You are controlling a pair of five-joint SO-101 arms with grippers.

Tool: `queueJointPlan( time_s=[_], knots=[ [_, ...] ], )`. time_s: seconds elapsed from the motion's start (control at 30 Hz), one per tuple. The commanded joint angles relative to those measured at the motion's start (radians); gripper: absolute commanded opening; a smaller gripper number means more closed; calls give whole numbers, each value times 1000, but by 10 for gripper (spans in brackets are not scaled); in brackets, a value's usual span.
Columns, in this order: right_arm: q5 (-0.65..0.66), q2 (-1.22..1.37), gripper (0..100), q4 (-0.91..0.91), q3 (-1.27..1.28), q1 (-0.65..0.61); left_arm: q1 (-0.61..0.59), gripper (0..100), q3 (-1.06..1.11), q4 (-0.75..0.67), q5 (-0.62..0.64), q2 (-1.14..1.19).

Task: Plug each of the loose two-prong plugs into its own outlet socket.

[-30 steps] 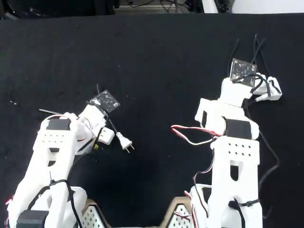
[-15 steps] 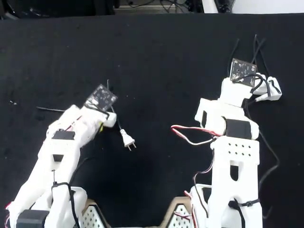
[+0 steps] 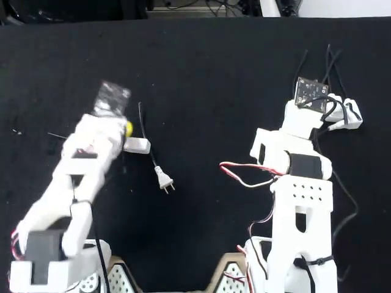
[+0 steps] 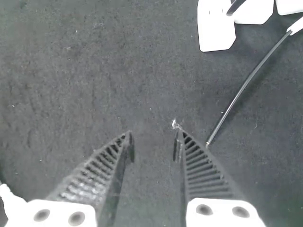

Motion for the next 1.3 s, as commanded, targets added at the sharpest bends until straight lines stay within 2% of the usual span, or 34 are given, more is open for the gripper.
queueJointPlan(
  time_s=[0.0, 0.13, 0.2, 0.27, 0.37, 0.5, 0.6, 0.67, 0.9, 1.03, 1.17, 1.27],
  knots=[
    [-2, -36, 148, -23, -2, 6, -111, 214, -257, 129, 106, 66],
    [-2, -36, 148, -31, -2, 5, -189, 216, -401, 470, 98, 23],
    [-2, -33, 148, -48, -1, 5, -186, 216, -438, 666, 2, -5],
    [-2, -31, 148, -58, -1, 5, -154, 214, -438, 816, -150, -23],
    [-2, -31, 148, -58, -1, 5, -107, 213, -395, 947, -296, -34],
    [-2, -31, 148, -58, -1, 5, -22, 213, -337, 1019, -324, -34],
    [-2, -31, 148, -57, -1, 5, 50, 213, -300, 1013, -321, -34],
    [-2, -31, 148, -57, -1, 5, 67, 213, -289, 937, -299, -34],
    [-2, -31, 148, -55, 1, 5, 51, 216, -289, 605, -127, -21],
    [-6, -30, 148, -54, 1, 2, 51, 216, -289, 503, -103, -3],
    [-2, -33, 148, -54, 10, -37, 44, 213, -303, 391, -101, 115],
    [0, -36, 148, -57, 25, -68, 1, 213, -337, 374, -95, 180]
  ],
)
